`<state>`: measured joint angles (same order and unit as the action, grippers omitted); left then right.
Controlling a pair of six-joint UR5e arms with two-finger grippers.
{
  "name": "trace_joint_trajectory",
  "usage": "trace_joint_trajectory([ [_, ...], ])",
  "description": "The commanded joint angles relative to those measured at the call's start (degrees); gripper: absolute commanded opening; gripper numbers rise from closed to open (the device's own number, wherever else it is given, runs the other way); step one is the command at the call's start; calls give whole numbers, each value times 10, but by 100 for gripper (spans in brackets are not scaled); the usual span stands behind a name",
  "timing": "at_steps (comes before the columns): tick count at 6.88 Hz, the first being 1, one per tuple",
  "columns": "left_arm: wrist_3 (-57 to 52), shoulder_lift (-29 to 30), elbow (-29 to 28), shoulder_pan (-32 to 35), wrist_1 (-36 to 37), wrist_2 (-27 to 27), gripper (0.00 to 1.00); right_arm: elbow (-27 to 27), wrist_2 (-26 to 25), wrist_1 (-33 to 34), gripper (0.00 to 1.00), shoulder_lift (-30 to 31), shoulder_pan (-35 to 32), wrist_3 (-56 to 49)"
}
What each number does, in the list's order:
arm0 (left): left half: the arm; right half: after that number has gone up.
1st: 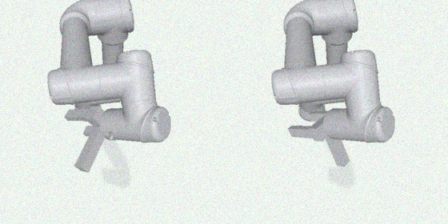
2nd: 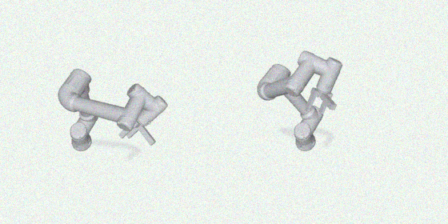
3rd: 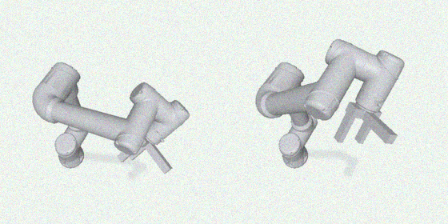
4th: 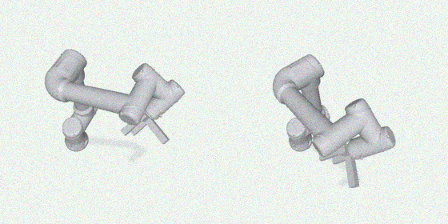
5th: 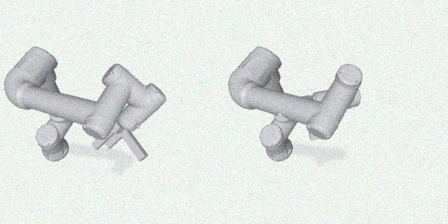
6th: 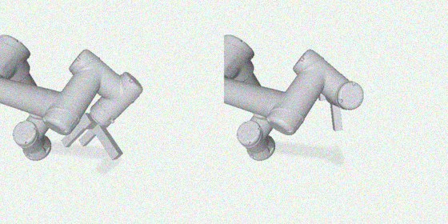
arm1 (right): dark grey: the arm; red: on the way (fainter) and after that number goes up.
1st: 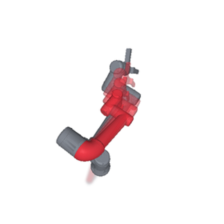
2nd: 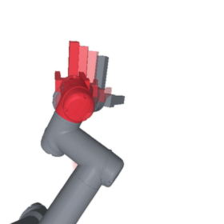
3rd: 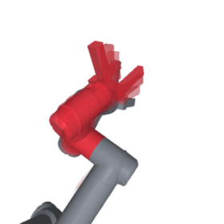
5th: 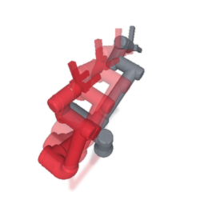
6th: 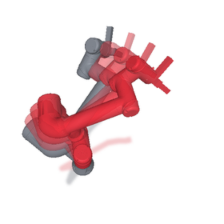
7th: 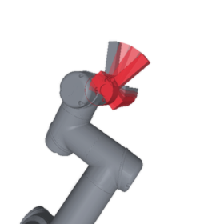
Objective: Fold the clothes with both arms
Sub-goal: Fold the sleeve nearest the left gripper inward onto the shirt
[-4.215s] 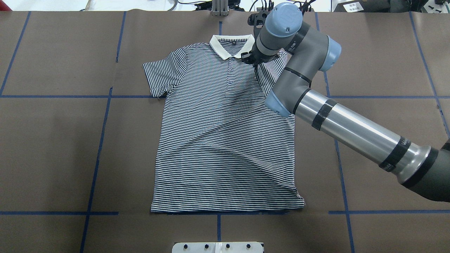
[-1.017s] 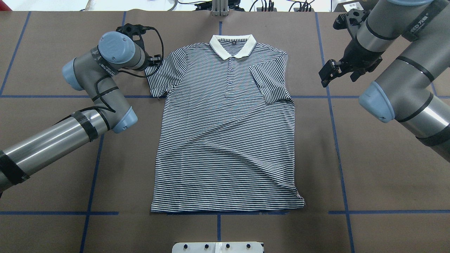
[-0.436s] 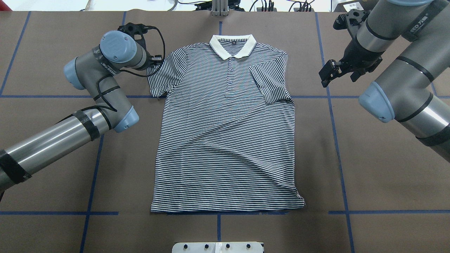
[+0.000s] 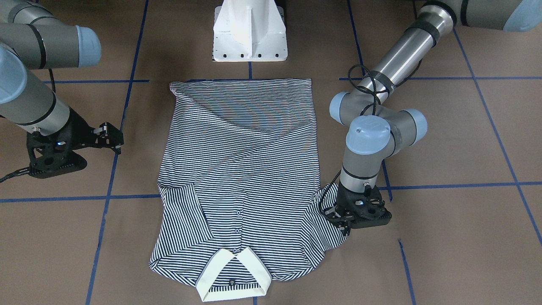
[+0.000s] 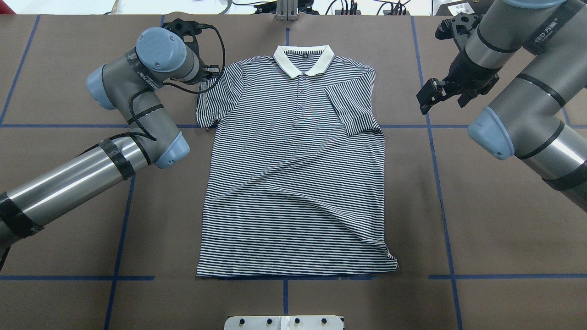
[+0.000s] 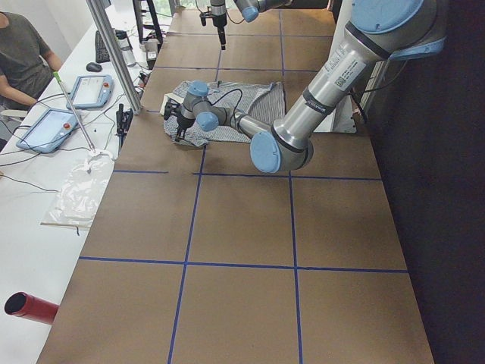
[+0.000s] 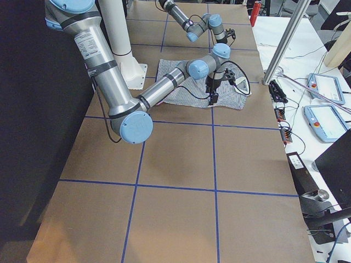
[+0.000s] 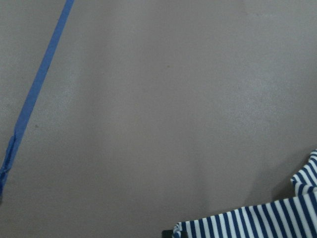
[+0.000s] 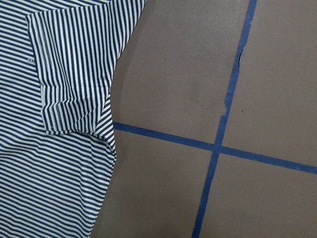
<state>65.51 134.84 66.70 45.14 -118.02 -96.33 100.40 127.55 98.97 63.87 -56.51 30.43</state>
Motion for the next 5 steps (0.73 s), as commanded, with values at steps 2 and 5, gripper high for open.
trace_joint_trajectory([
  [2, 162, 51, 30, -49, 72, 2, 0, 1, 1, -1, 100, 0, 0, 1],
  [5, 251, 141, -133, -69, -24, 11, 0, 1, 1, -4, 100, 0, 0, 1],
])
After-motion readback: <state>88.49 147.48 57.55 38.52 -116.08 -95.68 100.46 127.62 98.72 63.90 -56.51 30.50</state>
